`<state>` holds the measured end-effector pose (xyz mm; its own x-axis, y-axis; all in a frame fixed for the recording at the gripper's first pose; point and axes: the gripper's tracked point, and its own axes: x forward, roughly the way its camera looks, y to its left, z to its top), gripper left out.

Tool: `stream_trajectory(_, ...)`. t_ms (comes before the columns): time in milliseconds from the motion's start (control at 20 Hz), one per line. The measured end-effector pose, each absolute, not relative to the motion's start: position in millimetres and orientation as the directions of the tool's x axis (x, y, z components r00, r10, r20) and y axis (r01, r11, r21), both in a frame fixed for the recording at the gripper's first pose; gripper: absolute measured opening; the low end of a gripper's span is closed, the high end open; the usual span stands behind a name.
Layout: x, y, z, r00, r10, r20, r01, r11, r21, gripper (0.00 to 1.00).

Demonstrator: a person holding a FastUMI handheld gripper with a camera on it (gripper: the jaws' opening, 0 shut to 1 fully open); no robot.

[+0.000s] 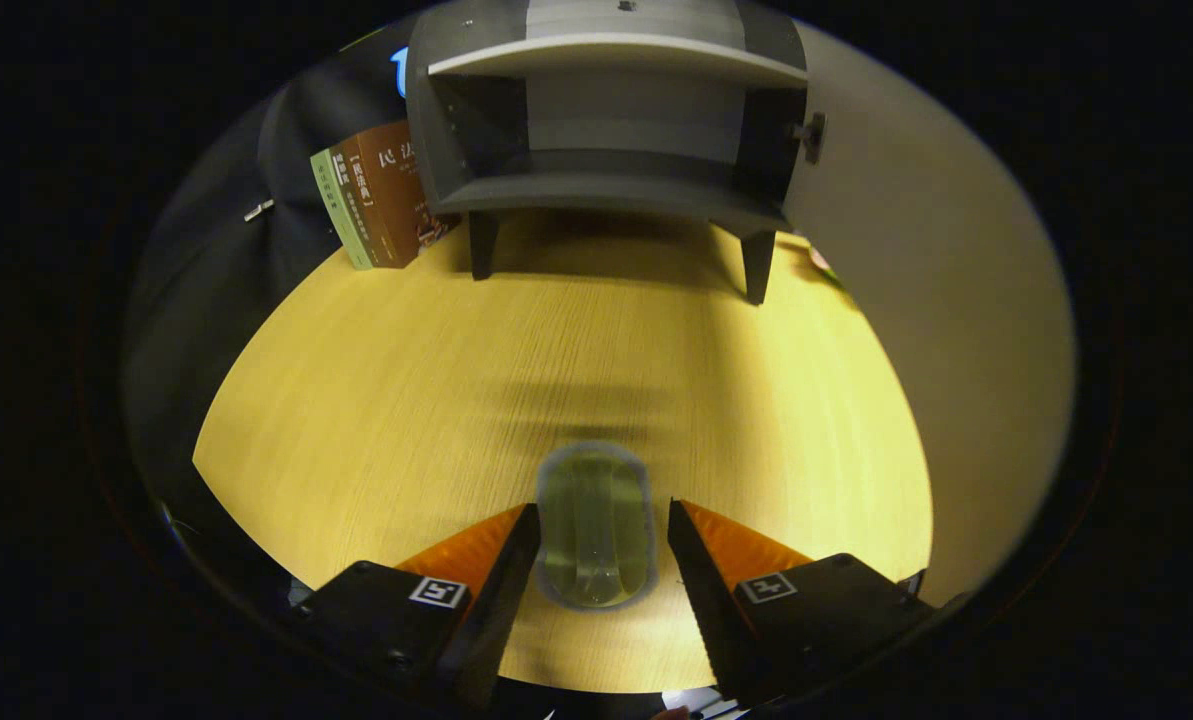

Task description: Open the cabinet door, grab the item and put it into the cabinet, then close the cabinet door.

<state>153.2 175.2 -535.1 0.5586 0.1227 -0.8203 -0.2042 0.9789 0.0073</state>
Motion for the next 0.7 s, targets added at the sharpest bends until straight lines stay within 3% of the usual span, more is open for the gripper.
stream_trajectory(100,153,173,-544,0.540,0.112,-0.834,-0.199,0.980,0.003,0.79)
stream_trajectory(350,162,162,-553,0.549,0.057,-0.834,-0.158,0.987,-0.037,0.23)
stream_trajectory(450,161,164,-551,0.550,0.057,-0.833,-0.161,0.986,-0.039,0.17)
stream_trajectory(700,164,166,-526,0.563,0.075,-0.823,-0.122,0.993,0.008,0.17)
